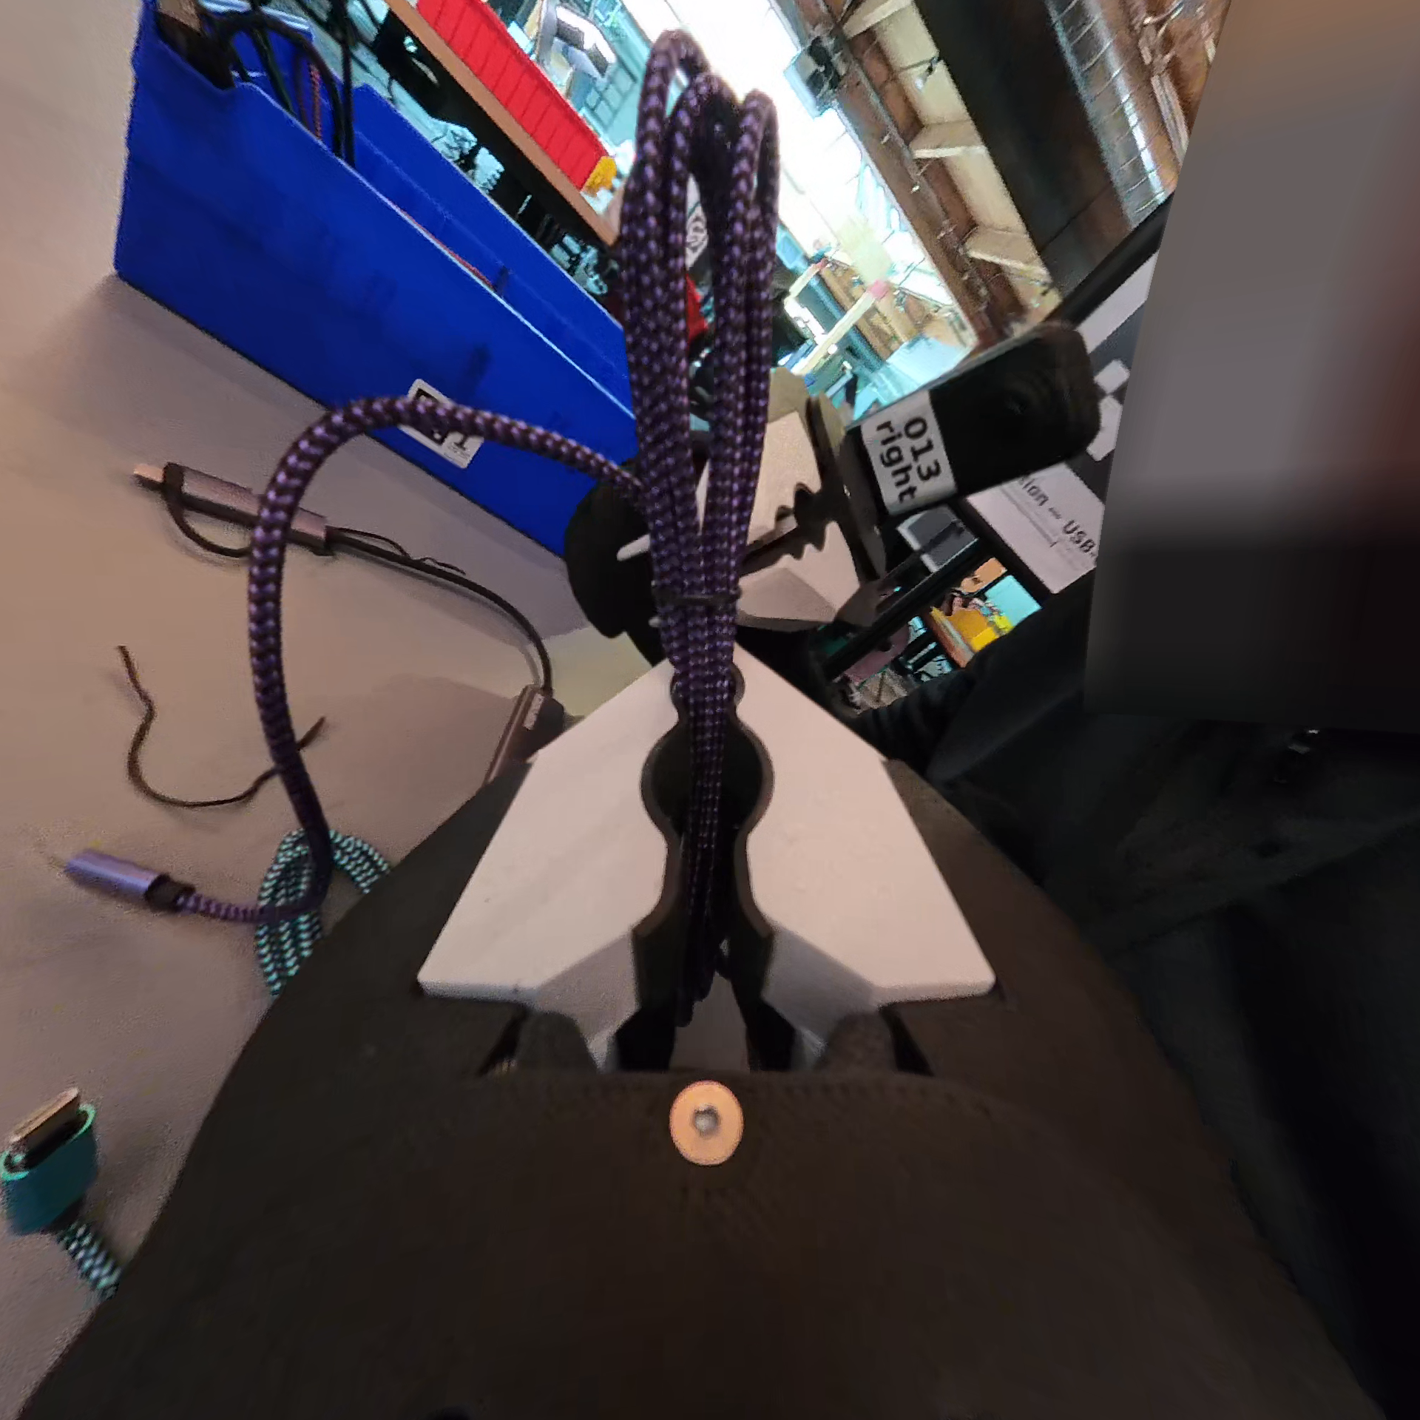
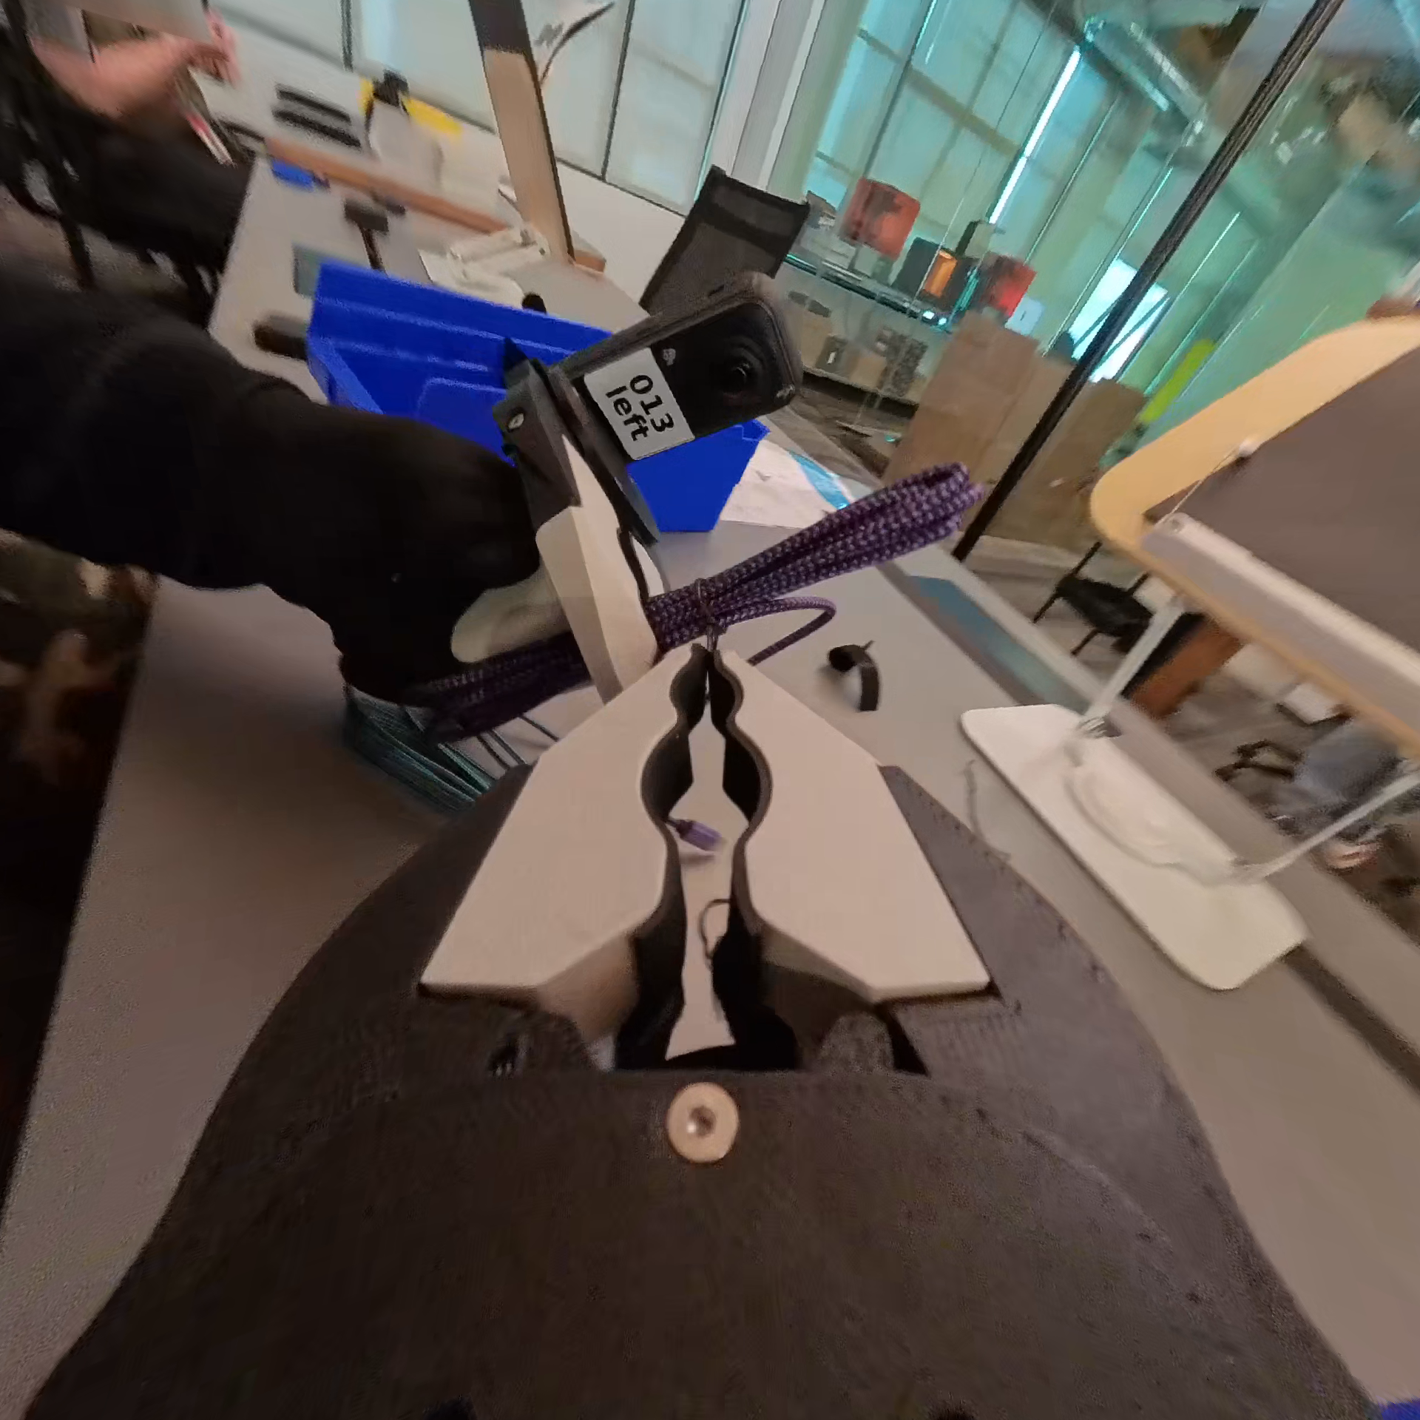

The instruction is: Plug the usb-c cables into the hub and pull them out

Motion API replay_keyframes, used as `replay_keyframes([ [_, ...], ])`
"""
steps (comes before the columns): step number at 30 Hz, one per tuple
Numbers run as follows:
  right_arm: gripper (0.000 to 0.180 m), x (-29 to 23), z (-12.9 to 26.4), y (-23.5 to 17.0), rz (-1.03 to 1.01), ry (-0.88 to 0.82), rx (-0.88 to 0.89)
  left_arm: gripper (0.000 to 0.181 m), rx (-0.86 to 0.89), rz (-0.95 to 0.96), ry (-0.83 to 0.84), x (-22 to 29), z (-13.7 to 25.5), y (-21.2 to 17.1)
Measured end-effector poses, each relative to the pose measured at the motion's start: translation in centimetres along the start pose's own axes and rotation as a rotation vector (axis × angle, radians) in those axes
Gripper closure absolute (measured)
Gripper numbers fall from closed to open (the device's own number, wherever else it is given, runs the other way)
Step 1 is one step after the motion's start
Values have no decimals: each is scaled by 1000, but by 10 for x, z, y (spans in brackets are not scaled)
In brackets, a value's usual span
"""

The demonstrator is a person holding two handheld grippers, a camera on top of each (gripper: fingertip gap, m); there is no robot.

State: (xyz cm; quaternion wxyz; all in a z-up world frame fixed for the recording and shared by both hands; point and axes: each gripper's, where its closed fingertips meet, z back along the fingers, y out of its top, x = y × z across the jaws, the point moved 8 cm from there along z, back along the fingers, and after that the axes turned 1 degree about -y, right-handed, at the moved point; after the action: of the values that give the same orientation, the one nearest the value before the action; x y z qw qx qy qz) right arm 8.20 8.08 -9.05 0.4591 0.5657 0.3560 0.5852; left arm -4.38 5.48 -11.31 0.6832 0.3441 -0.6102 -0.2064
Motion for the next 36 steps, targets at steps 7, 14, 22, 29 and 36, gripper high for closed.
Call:
replay_keyframes([
  [7, 180, -9, -3, 5, 468, -228, -161, 181, 0, 84, -27, -5, 1, -2],
  [14, 180, -19, -8, 11, 630, -316, -224, 181, 4, 125, 19, -12, 4, -2],
  [22, 173, 17, 8, 6, -164, -72, 22, 181, 10, -9, 160, -12, 13, 0],
  [29, 167, 16, -6, -14, -535, 149, 95, 181, -39, -76, 216, -11, 5, -3],
  [36, 178, 19, -7, -21, -662, 211, 108, 181, -61, -102, 240, -12, 2, -4],
])
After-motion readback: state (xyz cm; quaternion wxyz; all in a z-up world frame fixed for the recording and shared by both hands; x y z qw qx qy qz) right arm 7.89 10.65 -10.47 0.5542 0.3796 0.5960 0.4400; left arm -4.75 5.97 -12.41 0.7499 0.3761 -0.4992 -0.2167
